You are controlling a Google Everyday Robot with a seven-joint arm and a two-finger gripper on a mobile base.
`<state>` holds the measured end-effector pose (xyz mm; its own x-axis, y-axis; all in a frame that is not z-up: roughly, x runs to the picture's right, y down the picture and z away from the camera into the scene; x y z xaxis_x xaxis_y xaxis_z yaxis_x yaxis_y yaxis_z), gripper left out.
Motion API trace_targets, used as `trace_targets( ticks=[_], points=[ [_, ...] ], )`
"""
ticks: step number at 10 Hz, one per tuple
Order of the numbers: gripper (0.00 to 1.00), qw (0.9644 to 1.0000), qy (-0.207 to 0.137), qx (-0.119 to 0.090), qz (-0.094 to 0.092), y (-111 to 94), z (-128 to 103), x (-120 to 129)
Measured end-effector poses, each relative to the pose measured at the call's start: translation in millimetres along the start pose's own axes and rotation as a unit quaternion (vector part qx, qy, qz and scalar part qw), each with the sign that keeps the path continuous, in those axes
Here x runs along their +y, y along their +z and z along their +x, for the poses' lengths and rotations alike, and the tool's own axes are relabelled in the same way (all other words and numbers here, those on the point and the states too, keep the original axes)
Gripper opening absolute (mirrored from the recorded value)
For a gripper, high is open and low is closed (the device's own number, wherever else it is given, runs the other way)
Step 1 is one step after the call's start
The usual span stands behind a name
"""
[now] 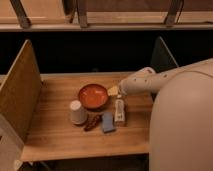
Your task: Pick up the ceramic bowl
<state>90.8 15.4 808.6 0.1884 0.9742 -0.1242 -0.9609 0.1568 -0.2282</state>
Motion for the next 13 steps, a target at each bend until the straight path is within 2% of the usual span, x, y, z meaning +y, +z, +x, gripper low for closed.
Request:
trace_targets(
  ticks=[5, 7, 8, 10, 11, 13],
  points=[
    [0.80, 1.0000, 0.000, 0.000, 0.000, 0, 0, 0],
    [0.80, 0.9998, -0.018, 0.000, 0.003, 4, -7, 3],
    [0.80, 0.9991, -0.043, 0.003, 0.001, 14, -16, 15],
    [0.80, 0.9972, -0.072, 0.020, -0.005, 37, -20, 33],
    [0.80, 0.9961, -0.079, 0.038, -0.010, 56, -17, 42],
    [0.80, 0.9949, -0.075, 0.067, -0.012, 80, -11, 45]
  ],
)
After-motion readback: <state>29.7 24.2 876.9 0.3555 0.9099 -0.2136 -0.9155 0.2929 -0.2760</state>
